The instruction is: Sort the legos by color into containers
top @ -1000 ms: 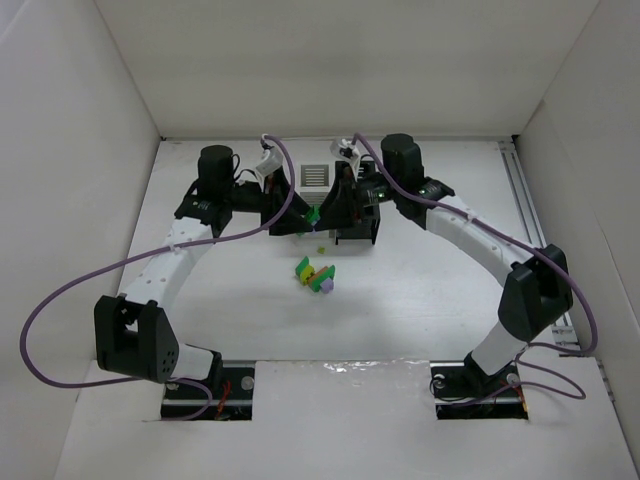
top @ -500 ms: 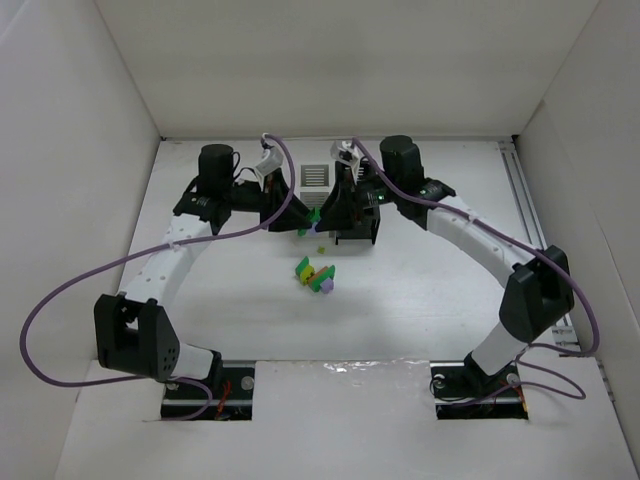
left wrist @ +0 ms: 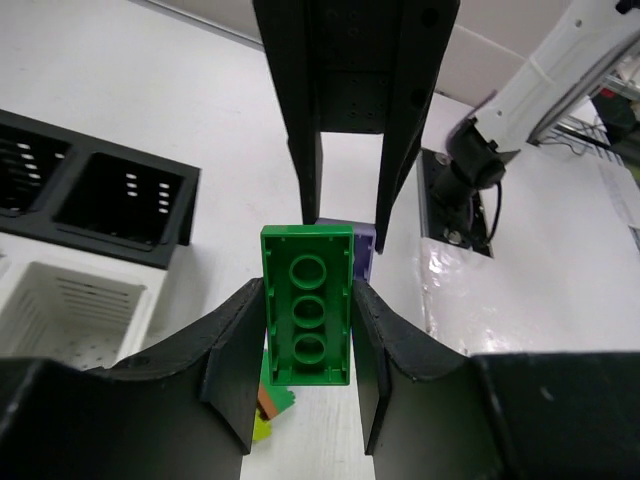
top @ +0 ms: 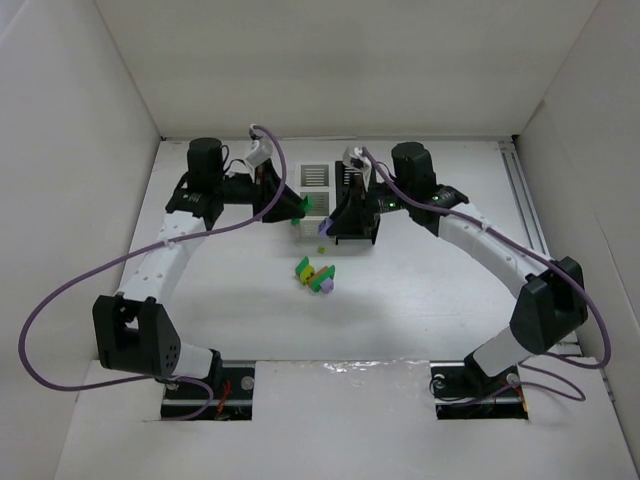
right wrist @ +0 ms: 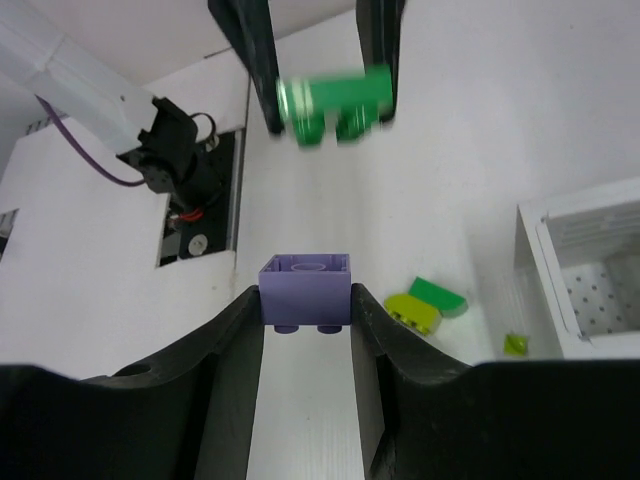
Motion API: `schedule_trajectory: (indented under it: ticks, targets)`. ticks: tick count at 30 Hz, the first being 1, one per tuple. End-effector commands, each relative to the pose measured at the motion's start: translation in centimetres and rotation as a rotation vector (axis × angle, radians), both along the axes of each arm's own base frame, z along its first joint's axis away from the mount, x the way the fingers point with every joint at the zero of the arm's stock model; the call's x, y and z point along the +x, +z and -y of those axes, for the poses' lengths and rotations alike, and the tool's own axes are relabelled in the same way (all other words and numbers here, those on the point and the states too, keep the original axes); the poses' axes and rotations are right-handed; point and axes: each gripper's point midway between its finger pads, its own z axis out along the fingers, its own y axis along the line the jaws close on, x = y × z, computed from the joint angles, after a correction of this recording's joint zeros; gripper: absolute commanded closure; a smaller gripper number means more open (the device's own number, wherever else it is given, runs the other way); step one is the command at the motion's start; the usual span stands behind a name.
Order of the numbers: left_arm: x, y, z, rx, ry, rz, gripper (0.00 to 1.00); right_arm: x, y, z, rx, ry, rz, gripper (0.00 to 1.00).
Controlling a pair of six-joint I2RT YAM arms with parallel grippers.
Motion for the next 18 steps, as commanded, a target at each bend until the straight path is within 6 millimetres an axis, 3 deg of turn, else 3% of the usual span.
schedule_trajectory:
  ticks: [1, 5, 9, 13, 15, 17, 18]
  targets:
    - [0.0, 3.0, -0.9, -0.045, 0.019, 0.113, 1.00, 0.2, -1.2, 1.9, -0.040, -0.024, 0.028, 1.00]
    - [0.2, 3.6, -0.9, -0.047, 0.031, 0.112, 1.00, 0.8, -2.6, 3.7, -0.072, -0.065, 0.024, 1.00]
    - [1.6, 3.6, -1.4, -0.028, 0.118, 0.127, 1.00, 2.7, -2.7, 5.7, -0.093, -0.155, 0.043, 1.00]
    - [4.0, 3.2, -2.0, 0.013, 0.268, 0.121, 1.00, 5.2, -1.1, 7.9, -0.098, -0.271, 0.101, 1.00]
    - [5.7, 2.5, -2.7, 0.052, 0.372, 0.124, 1.00, 5.7, 0.6, 8.9, -0.081, -0.317, 0.159, 1.00]
    - [7.0, 2.3, -3.4, 0.073, 0.462, 0.140, 1.00, 6.4, 0.5, 10.4, -0.089, -0.374, 0.190, 1.00]
    - [7.5, 1.8, -3.9, 0.086, 0.508, 0.143, 1.00, 6.3, 1.7, 10.8, -0.073, -0.386, 0.225, 1.00]
